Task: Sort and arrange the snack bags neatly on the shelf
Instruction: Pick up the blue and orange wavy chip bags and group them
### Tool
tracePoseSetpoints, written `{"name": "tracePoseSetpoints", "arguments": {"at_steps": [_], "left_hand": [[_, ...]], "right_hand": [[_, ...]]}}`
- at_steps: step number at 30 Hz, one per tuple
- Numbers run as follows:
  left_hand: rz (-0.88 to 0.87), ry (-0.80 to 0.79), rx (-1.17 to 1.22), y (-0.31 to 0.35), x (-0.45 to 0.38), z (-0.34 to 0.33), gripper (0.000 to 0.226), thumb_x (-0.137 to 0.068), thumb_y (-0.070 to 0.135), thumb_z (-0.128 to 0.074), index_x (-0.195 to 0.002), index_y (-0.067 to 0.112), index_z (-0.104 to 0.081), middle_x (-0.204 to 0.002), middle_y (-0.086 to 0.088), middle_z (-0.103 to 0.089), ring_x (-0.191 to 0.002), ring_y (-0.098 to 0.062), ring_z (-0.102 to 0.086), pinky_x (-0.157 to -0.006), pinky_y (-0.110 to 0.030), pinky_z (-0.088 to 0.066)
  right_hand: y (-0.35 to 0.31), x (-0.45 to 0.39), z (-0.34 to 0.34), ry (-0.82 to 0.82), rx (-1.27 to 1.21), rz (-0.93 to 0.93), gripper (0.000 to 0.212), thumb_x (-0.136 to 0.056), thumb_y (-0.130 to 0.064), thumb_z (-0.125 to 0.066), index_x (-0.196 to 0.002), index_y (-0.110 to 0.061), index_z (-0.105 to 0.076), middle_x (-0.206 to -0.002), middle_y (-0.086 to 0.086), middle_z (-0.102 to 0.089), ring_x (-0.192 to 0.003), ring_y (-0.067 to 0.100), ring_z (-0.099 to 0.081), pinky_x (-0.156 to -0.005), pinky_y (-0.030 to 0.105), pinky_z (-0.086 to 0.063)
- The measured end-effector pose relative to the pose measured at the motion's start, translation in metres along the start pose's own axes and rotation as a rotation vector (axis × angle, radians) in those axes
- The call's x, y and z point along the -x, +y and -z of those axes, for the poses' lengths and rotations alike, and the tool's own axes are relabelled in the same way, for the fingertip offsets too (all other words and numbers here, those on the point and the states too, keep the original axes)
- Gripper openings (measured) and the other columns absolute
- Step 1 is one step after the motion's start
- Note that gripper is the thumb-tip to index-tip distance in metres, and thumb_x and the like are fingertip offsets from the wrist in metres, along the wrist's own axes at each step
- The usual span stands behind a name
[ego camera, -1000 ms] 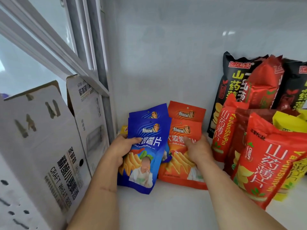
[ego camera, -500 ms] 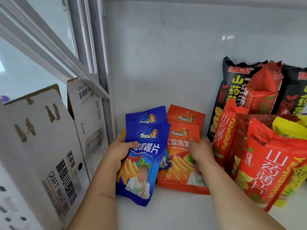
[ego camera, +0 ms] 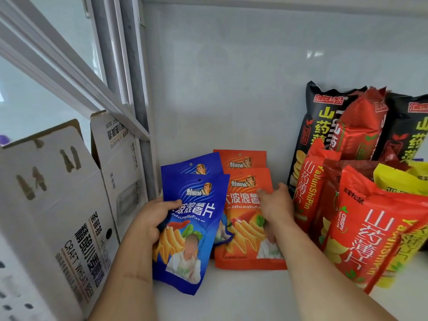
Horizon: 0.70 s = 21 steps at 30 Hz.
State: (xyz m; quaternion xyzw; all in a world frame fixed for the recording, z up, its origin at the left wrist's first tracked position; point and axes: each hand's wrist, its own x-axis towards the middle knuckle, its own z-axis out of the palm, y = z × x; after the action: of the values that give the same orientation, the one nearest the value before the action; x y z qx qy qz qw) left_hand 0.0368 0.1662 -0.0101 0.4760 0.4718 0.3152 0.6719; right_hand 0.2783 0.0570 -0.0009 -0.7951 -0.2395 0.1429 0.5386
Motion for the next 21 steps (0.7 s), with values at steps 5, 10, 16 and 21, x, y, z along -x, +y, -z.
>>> {"name": "tracePoseSetpoints", "arguments": {"at_steps": [5, 10, 16, 21], "left_hand": [[0.012, -0.003, 0.019, -0.003, -0.001, 0.000, 0.023, -0.090, 0.013, -0.073, -0.107, 0.004, -0.060, -0.094, -0.019, -0.075, -0.078, -0.032, -0.072, -0.064, -0.040, -0.057], [0.020, -0.025, 0.039, -0.004, -0.001, 0.000, 0.030, -0.088, 0.015, -0.075, -0.112, 0.004, -0.061, -0.099, -0.020, -0.076, -0.084, -0.034, -0.073, -0.073, -0.045, -0.059], [-0.027, -0.082, 0.046, -0.002, 0.011, 0.005, 0.041, -0.086, 0.025, -0.076, -0.120, 0.005, -0.062, -0.104, -0.020, -0.076, -0.092, -0.036, -0.074, -0.076, -0.045, -0.061], [-0.091, -0.087, 0.051, -0.013, 0.047, -0.003, 0.036, -0.087, 0.025, -0.076, -0.116, 0.007, -0.064, -0.101, -0.019, -0.077, -0.092, -0.036, -0.074, -0.088, -0.052, -0.058]], "right_hand": [[0.002, 0.003, 0.017, -0.375, -0.324, -0.388, 0.027, -0.089, -0.021, -0.073, -0.107, -0.003, -0.066, -0.094, 0.018, -0.075, -0.080, 0.031, -0.073, -0.068, 0.041, -0.059], [0.006, 0.004, 0.027, -0.501, -0.427, -0.371, 0.036, -0.086, -0.019, -0.076, -0.118, -0.011, -0.060, -0.100, 0.019, -0.075, -0.090, 0.034, -0.073, -0.074, 0.049, -0.060], [0.007, 0.021, 0.020, -0.277, -0.429, -0.126, 0.006, -0.093, -0.018, -0.068, -0.091, -0.016, -0.063, -0.093, 0.008, -0.073, -0.076, 0.022, -0.069, -0.072, 0.037, -0.058], [0.011, 0.037, 0.023, -0.156, -0.478, -0.010, 0.009, -0.096, -0.023, -0.065, -0.086, -0.023, -0.063, -0.094, 0.005, -0.073, -0.082, 0.023, -0.071, -0.081, 0.044, -0.059]]}}
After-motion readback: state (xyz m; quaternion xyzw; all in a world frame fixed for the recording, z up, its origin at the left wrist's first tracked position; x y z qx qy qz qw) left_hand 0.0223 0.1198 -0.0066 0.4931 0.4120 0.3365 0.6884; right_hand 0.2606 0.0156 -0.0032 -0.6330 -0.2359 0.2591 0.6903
